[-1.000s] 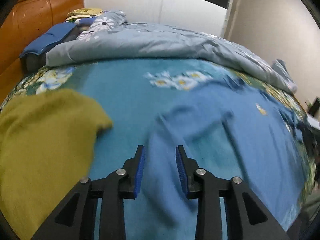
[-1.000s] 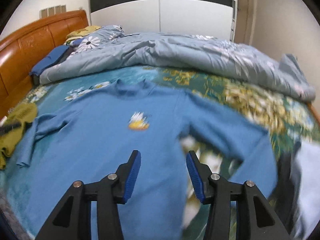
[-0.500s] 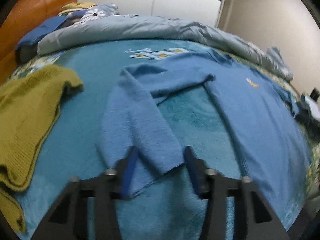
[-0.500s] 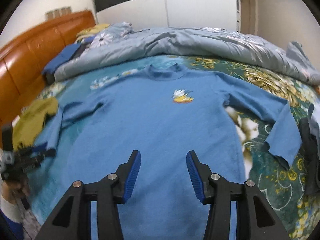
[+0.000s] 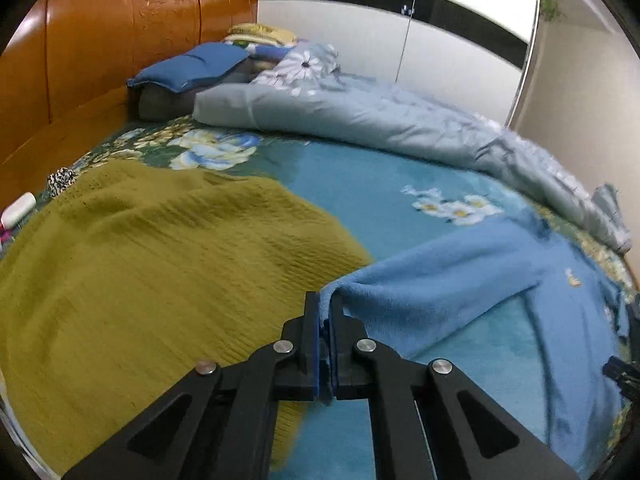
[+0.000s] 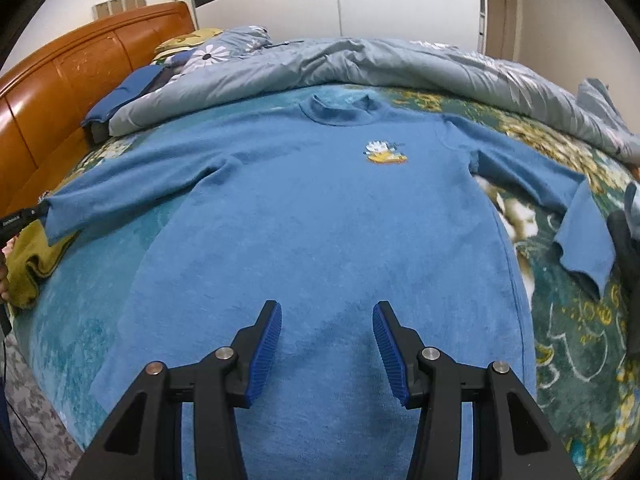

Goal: Fold clothes

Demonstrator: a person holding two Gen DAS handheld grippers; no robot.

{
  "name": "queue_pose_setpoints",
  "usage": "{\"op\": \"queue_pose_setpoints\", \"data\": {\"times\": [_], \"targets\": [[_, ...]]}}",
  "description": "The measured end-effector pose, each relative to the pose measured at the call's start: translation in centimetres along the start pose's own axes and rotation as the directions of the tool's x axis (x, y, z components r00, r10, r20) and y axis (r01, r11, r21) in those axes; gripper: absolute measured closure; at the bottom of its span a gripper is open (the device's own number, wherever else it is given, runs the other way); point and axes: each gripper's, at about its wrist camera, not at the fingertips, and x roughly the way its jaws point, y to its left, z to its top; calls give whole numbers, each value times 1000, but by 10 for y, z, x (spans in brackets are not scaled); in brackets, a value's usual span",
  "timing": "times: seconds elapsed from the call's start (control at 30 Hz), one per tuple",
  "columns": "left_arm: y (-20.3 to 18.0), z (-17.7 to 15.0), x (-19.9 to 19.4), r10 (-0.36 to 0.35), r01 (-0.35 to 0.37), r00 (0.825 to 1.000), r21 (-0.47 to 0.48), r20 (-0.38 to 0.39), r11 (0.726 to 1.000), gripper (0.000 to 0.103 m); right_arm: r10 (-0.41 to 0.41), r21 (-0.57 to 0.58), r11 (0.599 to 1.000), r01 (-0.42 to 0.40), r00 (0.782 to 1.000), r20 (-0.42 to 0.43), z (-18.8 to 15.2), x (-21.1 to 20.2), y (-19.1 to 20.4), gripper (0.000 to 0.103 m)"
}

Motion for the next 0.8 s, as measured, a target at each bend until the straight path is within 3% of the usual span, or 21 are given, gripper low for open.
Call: {"op": "queue_pose_setpoints", "data": {"times": [0.2,0.27,0.33,0.5,0.57,0.73,0.77,0.8], "targets": [[15,-6,27,-64,60,995,-59,-79,996,98,-2,13,1000,2,1000,-22,-1,6,-1,52],[24,-9,27,-82,72,993,-114,-86,991,89,-5,5,1000,6,1000,-25,-1,7,-1,52],[36,-12,25,-92,75,992,-186,-83,980,63,-13,-7,1000,13,999,-30,-2,7,0,52],[46,-24,22,-212,181,973,-264,-96,947,54,-30,-10,1000,29,999,-24,-1,4,-5,52],[39,-29,27,-210,172,970,-262,-125,949,51,-33,12,999,33,999,-22,-2,2,-10,52],[15,-36,29,-120,96,984,-174,-129,980,54,-47,26,999,48,999,-25,-4,-4,-18,52],[10,-38,28,-122,101,984,-160,-131,982,62,-54,23,998,54,998,-27,-5,-5,-20,52],[5,-40,28,-125,106,983,-146,-133,984,94,-60,23,998,60,998,-27,-5,-7,-21,52]]}}
